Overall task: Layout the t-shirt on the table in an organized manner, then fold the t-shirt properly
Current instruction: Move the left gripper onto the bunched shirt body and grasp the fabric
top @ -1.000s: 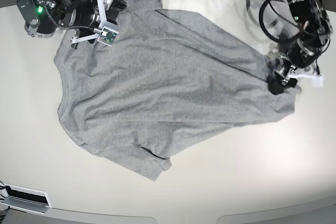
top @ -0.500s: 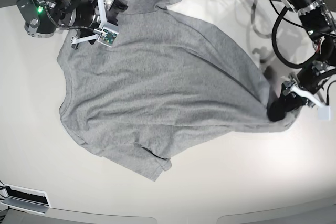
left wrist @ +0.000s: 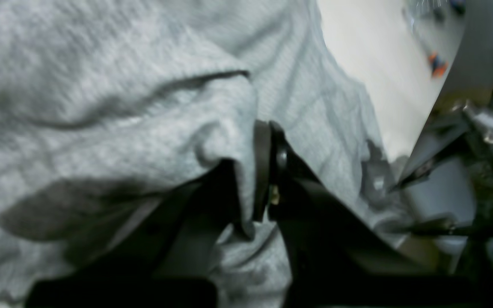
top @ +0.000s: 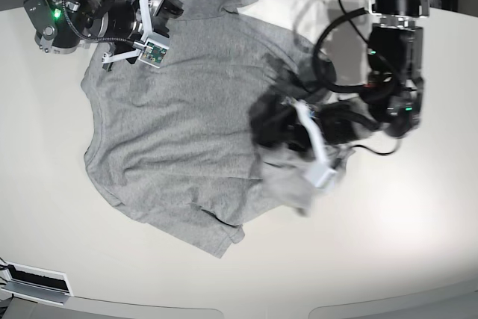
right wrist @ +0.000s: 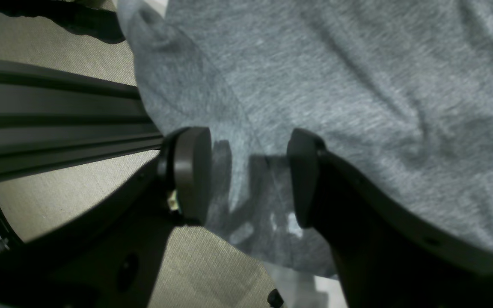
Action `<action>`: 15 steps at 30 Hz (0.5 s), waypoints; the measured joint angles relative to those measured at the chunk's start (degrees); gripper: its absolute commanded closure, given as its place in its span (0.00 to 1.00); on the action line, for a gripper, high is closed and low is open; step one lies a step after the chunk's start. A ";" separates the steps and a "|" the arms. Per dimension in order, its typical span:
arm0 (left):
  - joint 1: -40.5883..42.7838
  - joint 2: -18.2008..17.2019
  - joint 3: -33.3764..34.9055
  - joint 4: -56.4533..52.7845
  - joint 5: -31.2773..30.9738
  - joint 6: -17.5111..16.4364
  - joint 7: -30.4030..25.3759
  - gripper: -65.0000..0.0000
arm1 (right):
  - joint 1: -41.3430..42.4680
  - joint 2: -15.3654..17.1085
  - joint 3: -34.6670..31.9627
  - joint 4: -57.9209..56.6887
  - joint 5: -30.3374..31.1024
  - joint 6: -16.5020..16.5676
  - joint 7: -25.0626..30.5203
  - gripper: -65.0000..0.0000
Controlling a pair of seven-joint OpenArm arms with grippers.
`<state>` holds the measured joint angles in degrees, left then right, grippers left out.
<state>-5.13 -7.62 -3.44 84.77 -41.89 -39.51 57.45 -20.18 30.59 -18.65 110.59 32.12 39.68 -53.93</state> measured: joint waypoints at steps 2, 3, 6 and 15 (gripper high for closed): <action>-0.33 0.00 4.50 0.00 3.02 0.00 -1.22 0.98 | 0.00 0.00 0.00 -0.02 0.00 0.00 0.00 0.51; -0.44 0.00 6.29 0.00 4.37 0.00 -1.84 0.91 | -0.02 0.00 0.00 -0.02 0.00 0.00 0.00 0.51; -0.59 0.00 9.53 0.00 4.63 0.00 -2.19 0.57 | 0.00 0.02 0.00 0.00 0.00 0.00 0.00 0.51; -3.32 -0.15 8.28 0.00 4.09 -0.02 -2.12 0.26 | -0.02 0.00 0.00 -0.02 0.00 -0.04 0.15 0.51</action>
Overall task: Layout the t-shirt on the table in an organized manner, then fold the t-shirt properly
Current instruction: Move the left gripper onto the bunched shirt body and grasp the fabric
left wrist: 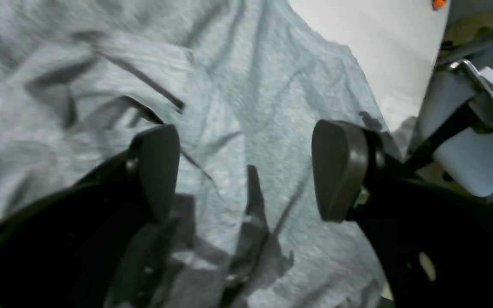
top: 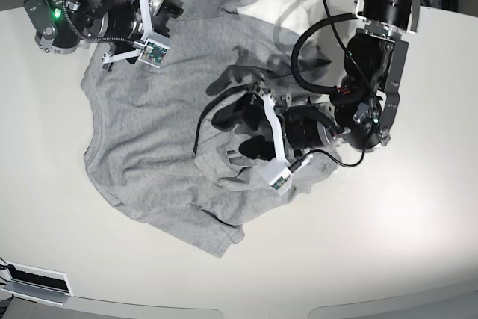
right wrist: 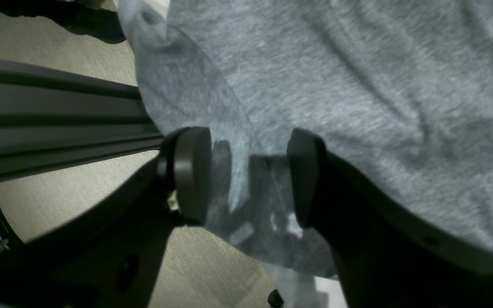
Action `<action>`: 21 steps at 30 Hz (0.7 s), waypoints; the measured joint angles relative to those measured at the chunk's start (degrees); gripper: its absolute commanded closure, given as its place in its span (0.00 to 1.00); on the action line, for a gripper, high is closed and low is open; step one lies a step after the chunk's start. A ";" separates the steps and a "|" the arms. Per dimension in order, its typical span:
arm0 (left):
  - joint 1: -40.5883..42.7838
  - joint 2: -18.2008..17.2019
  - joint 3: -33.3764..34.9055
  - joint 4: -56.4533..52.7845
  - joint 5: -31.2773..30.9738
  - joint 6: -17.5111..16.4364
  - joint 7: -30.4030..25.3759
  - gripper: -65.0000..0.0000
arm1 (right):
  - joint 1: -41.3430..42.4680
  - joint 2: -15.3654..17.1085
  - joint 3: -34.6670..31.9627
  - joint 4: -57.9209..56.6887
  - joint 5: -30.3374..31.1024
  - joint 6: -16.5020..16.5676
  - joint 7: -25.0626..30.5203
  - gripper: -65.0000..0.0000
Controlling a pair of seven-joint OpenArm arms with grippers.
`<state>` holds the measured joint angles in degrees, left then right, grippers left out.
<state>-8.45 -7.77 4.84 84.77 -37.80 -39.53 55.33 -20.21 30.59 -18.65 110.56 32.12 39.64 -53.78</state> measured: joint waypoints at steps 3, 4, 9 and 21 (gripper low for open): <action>0.00 0.02 -1.73 0.00 3.54 0.02 -0.17 0.27 | 0.02 0.00 0.00 0.02 0.00 -1.07 0.00 0.51; 0.02 0.04 -2.45 0.00 5.88 2.14 0.00 0.27 | 0.00 0.00 0.00 0.00 0.00 -1.09 0.00 0.51; 1.05 -0.13 -5.09 0.00 14.64 9.11 -5.05 0.27 | 0.02 0.00 0.00 0.00 0.00 -1.25 0.00 0.51; 3.98 0.00 -4.57 -3.15 16.39 4.35 -7.98 0.27 | 0.00 0.00 0.00 0.02 0.02 -1.25 0.02 0.51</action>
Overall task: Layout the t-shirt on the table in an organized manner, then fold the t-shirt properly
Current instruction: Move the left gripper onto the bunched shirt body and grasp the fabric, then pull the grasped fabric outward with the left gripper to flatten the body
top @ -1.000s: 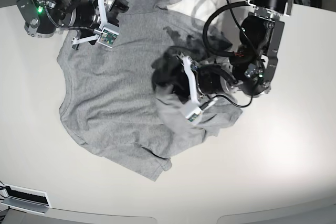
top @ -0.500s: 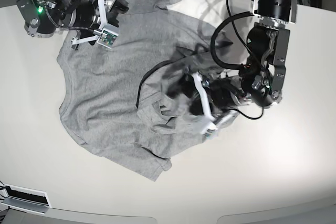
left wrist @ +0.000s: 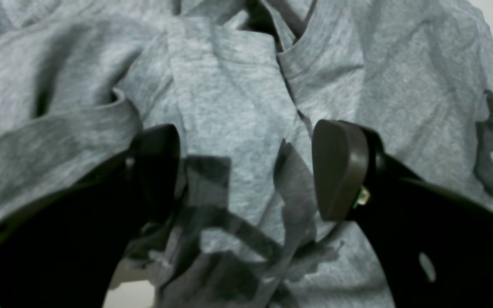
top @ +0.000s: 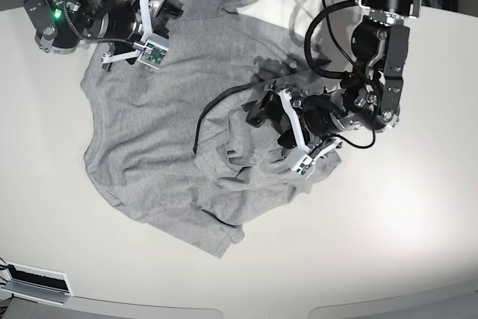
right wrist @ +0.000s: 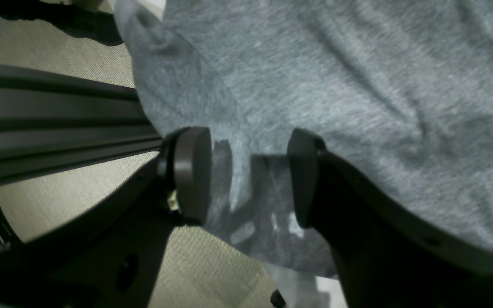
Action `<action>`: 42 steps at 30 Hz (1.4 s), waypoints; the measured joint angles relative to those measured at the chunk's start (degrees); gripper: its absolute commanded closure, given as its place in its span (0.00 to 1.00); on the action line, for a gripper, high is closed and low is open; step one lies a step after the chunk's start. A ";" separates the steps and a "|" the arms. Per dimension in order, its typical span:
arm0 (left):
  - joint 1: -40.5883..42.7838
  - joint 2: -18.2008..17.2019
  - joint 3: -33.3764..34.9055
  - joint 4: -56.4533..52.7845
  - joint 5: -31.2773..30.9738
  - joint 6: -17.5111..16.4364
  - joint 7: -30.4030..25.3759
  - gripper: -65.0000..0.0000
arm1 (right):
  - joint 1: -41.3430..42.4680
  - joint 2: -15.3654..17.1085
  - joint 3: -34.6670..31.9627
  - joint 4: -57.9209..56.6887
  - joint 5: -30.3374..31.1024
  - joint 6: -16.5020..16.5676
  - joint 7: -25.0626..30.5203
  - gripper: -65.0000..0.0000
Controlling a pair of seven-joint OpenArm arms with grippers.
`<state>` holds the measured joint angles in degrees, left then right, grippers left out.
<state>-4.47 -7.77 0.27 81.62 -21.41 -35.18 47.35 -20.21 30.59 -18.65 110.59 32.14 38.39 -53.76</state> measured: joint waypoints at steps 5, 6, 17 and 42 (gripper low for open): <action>0.00 0.04 0.02 -0.04 -0.13 -0.02 -0.92 0.30 | 0.02 0.00 0.00 0.00 -0.02 0.00 0.00 0.51; 0.00 0.02 0.02 -0.04 -0.13 -0.02 -0.87 0.34 | 0.02 0.00 0.00 -0.02 -0.02 0.00 -0.02 0.51; 0.81 0.02 0.02 -2.91 2.40 -0.02 -2.34 0.48 | 0.02 0.00 0.00 0.00 -0.02 0.00 -0.02 0.51; -0.02 0.00 -0.15 11.30 -1.49 -3.89 11.85 1.00 | 0.00 -0.02 0.00 0.00 -0.02 0.00 -0.02 0.51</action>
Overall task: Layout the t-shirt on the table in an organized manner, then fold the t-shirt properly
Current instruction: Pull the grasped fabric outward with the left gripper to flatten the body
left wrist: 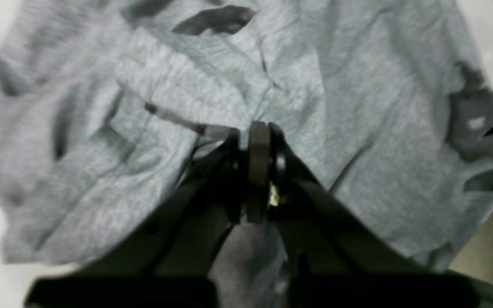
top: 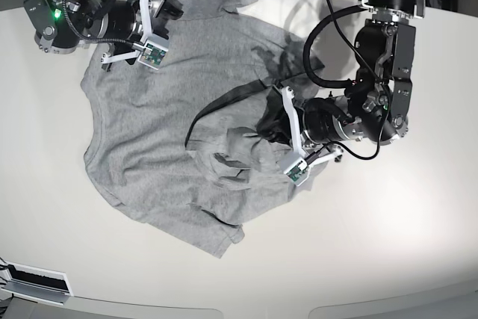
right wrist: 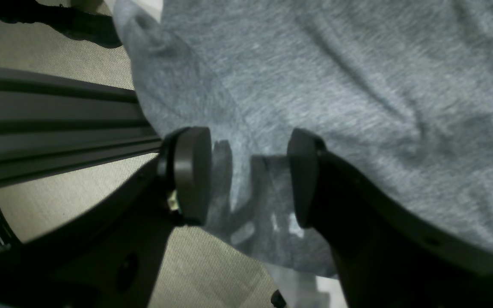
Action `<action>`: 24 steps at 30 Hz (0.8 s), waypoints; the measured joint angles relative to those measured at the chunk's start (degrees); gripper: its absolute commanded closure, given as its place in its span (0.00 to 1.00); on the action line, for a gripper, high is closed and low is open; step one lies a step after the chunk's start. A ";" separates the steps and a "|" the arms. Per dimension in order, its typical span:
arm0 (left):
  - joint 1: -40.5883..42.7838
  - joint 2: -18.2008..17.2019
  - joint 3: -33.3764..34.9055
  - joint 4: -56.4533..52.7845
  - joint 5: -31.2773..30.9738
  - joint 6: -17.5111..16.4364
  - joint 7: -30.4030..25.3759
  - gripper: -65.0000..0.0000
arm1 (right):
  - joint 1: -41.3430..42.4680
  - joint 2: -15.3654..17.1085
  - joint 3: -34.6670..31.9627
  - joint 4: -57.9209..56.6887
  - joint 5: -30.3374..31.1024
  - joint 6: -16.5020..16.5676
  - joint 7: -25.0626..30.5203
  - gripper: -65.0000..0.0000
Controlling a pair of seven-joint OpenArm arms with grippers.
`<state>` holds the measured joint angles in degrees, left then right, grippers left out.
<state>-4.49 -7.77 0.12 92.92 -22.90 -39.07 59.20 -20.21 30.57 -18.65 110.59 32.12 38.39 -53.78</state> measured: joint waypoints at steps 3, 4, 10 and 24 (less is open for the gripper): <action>0.39 -0.96 0.02 2.45 0.61 1.14 0.81 1.00 | 0.00 0.02 0.00 -0.02 0.02 0.00 0.02 0.51; 0.81 -1.01 -0.15 3.13 0.66 1.81 0.83 1.00 | 0.00 0.02 0.00 0.00 -0.02 0.00 0.00 0.51; 3.78 -2.93 -2.29 9.09 1.11 5.11 2.25 1.00 | 0.00 0.00 0.00 0.00 0.00 -0.02 0.02 0.51; 11.78 -3.48 -25.68 14.47 1.95 13.35 1.95 1.00 | 0.00 0.02 0.00 0.00 0.00 0.02 0.02 0.51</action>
<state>7.29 -11.25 -25.56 107.39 -20.95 -25.71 61.14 -20.21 30.59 -18.65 110.59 32.12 38.41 -53.76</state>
